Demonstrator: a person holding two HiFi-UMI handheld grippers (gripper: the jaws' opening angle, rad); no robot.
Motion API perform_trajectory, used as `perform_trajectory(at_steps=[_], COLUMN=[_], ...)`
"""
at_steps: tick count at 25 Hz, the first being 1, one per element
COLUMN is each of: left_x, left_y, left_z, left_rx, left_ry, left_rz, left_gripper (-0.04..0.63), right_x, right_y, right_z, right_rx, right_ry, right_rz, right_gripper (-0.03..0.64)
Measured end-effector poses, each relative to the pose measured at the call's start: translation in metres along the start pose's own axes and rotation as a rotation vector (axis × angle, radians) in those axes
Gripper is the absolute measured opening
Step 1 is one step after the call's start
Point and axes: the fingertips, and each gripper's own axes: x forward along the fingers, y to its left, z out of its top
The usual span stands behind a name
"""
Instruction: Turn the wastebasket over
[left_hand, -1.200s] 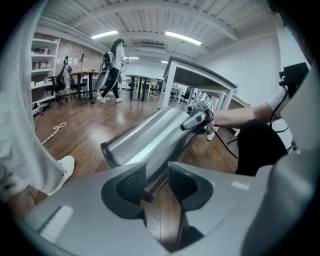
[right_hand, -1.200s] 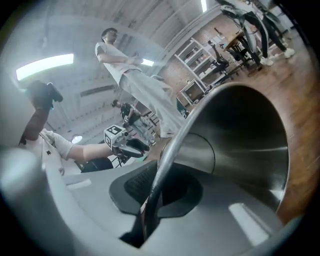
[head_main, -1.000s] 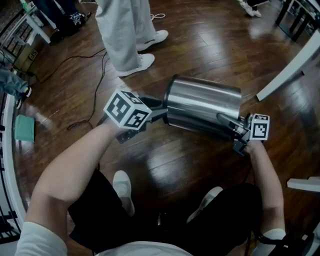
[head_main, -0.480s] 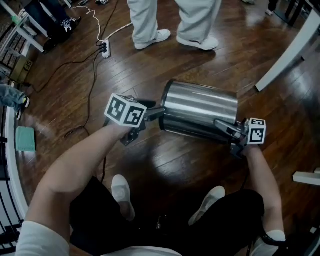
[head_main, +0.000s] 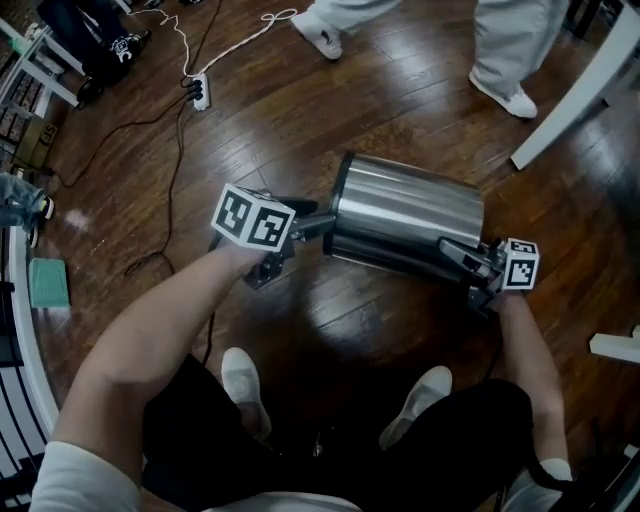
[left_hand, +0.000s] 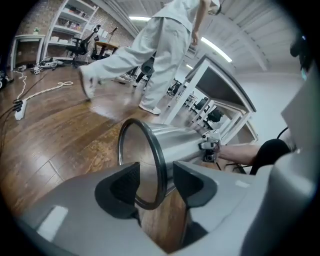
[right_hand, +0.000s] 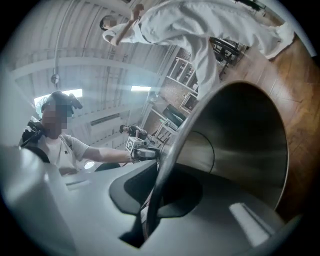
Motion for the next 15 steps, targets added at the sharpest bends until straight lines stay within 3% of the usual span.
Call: perform_trajectory(at_steps=[5,8,12,15], left_x=[0.011,0.018,0.017,0.017], left_y=[-0.006,-0.008,-0.006,-0.006], left_z=[0.004,0.005,0.006,0.006], left_rx=[-0.009,-0.007,-0.026,-0.026], left_ry=[-0.010,-0.002,-0.009,-0.013], left_rz=[-0.019,-0.023,-0.047,-0.053], left_gripper=[0.197,0.130,0.110,0.106], right_x=[0.001,0.002,-0.003,-0.030], right_y=[0.001,0.001,-0.004,-0.009], right_z=[-0.001,0.000,-0.001,-0.007], right_rx=[-0.004,-0.029,-0.081,-0.101], right_ry=[0.002,0.017,0.059,0.084], right_rz=[-0.017,-0.059,-0.235,-0.392], right_gripper=[0.017,0.025,0.075,0.152])
